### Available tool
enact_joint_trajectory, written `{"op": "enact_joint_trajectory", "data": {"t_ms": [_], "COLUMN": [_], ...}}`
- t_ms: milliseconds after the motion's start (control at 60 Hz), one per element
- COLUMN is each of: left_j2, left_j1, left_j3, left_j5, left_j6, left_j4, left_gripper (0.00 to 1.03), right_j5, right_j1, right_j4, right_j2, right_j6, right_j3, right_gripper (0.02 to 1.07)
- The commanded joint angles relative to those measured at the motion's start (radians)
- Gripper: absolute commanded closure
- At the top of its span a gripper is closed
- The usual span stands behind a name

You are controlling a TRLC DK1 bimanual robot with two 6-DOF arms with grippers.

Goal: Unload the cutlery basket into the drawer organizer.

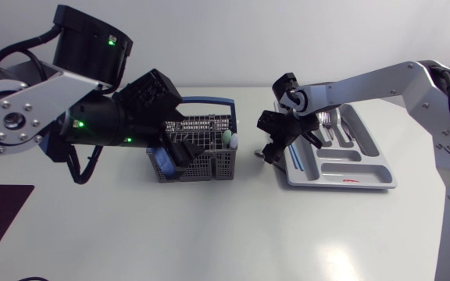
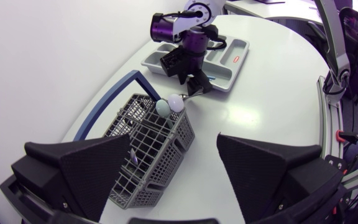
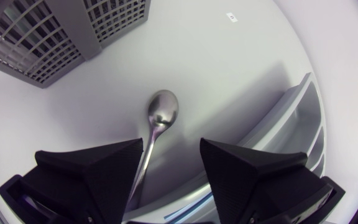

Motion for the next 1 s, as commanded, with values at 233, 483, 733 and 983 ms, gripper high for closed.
{"op": "enact_joint_trajectory", "data": {"t_ms": [233, 483, 733, 983], "left_j2": [-0.027, -0.022, -0.019, -0.016], "left_j1": [0.007, 0.007, 0.007, 0.007], "left_j3": [-0.032, -0.037, -0.048, -0.051], "left_j5": [0.002, 0.004, 0.004, 0.004], "left_j6": [0.029, 0.032, 0.034, 0.035], "left_j4": [0.003, 0.008, 0.023, 0.025], "left_gripper": [0.06, 0.06, 0.06, 0.06], "right_j5": [0.022, 0.028, 0.03, 0.025], "right_j1": [0.029, 0.028, 0.031, 0.04], "right_j4": [-0.074, -0.098, -0.14, -0.153], "right_j2": [0.084, 0.12, 0.153, 0.167], "right_j6": [-0.03, -0.03, -0.03, -0.03], "right_j3": [0.084, 0.115, 0.119, 0.087], "right_gripper": [0.41, 0.51, 0.71, 0.83]}}
